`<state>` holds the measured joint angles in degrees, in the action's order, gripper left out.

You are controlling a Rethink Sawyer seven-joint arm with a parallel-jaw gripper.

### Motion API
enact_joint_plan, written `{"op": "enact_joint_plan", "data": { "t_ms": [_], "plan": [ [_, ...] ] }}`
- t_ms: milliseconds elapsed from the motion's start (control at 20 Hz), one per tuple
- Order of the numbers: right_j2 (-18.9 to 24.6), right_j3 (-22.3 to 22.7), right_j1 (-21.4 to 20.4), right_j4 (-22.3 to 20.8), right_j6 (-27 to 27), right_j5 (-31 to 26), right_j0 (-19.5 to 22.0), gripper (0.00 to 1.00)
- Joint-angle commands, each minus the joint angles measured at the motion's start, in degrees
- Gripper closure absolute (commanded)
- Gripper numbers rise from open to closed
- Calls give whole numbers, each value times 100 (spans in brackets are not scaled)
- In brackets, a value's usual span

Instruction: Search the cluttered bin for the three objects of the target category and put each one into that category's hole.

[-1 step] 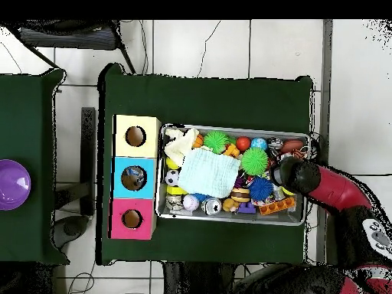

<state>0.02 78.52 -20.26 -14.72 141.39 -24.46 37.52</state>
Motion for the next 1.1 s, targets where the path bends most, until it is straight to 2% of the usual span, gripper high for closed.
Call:
{"op": "enact_joint_plan", "data": {
  "t_ms": [50, 250, 500, 650, 950, 1100],
  "plan": [
    [-144, -323, 486, -137, -236, -837, 52, 0],
    [-89, -520, 526, -99, -579, -1612, 68, 0],
    [-105, -549, 541, -164, -570, -1712, 45, 0],
    [-113, -639, 502, -234, -699, -2082, 43, 0],
    [-164, -679, 452, -358, -702, -2060, 54, 0],
    [-186, -550, 428, -373, -589, -1880, 47, 0]
  ]
}}
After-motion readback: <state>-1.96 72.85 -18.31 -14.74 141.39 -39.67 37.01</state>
